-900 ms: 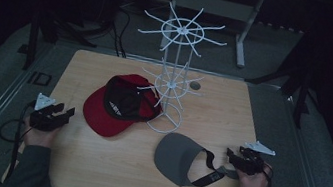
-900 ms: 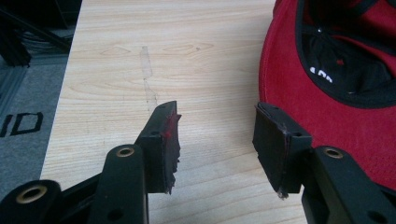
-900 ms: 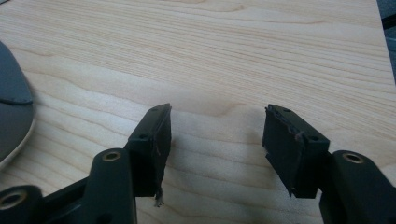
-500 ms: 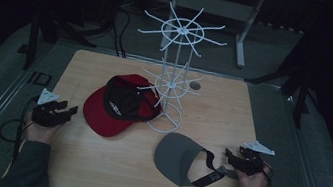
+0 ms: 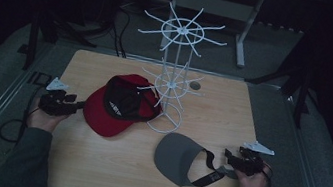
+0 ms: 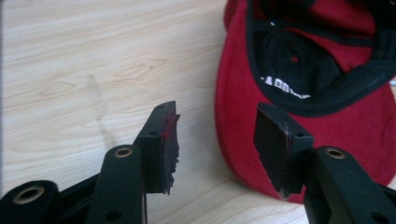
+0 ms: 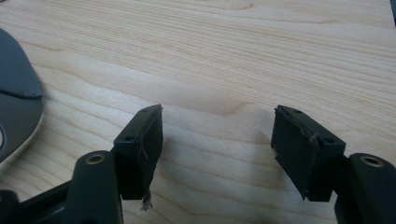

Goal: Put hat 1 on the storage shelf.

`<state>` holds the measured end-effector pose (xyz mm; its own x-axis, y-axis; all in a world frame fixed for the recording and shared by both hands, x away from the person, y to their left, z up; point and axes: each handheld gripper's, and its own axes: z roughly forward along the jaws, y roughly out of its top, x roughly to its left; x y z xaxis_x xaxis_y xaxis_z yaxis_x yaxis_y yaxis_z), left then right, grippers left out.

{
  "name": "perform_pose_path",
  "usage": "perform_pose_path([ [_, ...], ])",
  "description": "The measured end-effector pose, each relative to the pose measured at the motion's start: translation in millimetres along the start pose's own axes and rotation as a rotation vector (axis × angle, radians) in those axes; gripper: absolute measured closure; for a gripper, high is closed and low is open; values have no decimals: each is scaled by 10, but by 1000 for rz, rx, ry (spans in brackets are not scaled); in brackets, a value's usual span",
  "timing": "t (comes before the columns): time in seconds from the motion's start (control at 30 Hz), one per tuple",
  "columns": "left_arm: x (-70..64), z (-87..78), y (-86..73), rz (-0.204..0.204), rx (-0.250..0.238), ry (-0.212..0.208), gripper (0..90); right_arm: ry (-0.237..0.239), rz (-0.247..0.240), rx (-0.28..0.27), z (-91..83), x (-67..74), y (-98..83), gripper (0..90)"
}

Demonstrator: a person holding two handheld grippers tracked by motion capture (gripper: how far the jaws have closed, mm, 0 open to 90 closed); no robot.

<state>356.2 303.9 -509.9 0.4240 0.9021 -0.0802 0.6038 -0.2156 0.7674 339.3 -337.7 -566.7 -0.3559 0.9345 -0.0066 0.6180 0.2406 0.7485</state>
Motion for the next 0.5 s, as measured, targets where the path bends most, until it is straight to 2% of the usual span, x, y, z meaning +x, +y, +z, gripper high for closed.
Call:
perform_pose_path([
  [0.07,-2,34,29,-4,-4,9,502,0,0,0,0,0,0,339],
  [0.13,2,88,70,-11,1,-5,503,0,0,0,0,0,0,338],
  [0.33,1,215,131,3,46,-21,532,1,-1,0,0,1,0,335],
  [0.4,2,270,136,2,73,-22,557,2,-2,1,0,1,0,333],
  [0.5,-26,272,124,12,105,-13,658,3,-2,1,1,2,0,329],
])
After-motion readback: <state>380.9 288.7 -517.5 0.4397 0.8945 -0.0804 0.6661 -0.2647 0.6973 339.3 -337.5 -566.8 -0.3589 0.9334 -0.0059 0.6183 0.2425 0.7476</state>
